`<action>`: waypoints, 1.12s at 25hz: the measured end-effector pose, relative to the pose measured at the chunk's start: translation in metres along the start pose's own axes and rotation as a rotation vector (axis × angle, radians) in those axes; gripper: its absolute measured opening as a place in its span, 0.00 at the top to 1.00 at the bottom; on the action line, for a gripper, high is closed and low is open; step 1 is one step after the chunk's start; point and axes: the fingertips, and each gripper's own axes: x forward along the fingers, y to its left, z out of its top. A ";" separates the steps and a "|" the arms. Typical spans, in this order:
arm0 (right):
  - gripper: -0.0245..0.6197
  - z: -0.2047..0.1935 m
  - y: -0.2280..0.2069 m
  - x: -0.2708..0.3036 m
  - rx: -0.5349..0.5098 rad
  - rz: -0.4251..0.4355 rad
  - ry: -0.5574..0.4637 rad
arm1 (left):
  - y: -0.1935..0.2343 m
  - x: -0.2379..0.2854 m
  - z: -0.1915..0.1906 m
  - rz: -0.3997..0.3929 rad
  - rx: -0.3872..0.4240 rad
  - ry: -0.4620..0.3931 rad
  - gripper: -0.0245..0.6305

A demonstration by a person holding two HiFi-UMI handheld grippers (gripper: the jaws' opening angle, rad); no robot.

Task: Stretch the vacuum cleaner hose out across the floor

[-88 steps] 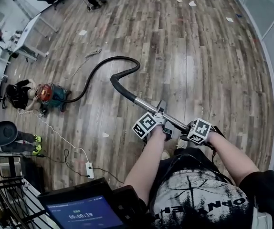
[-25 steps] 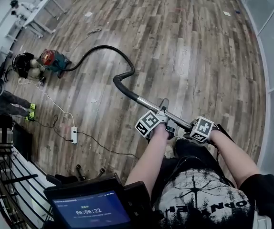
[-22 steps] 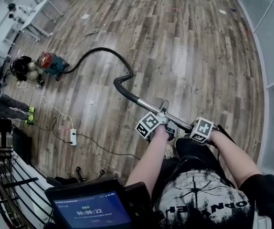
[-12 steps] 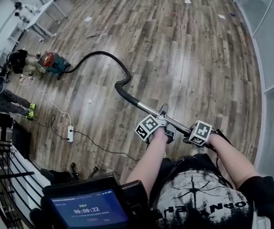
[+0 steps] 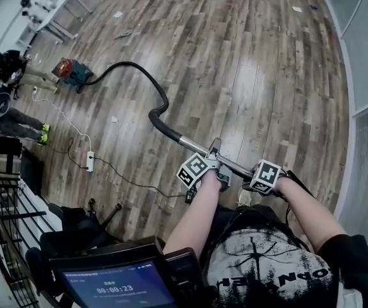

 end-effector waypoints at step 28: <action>0.81 -0.063 0.098 0.062 0.153 -0.157 -0.013 | 0.036 -0.088 -0.084 -0.060 0.004 0.151 0.89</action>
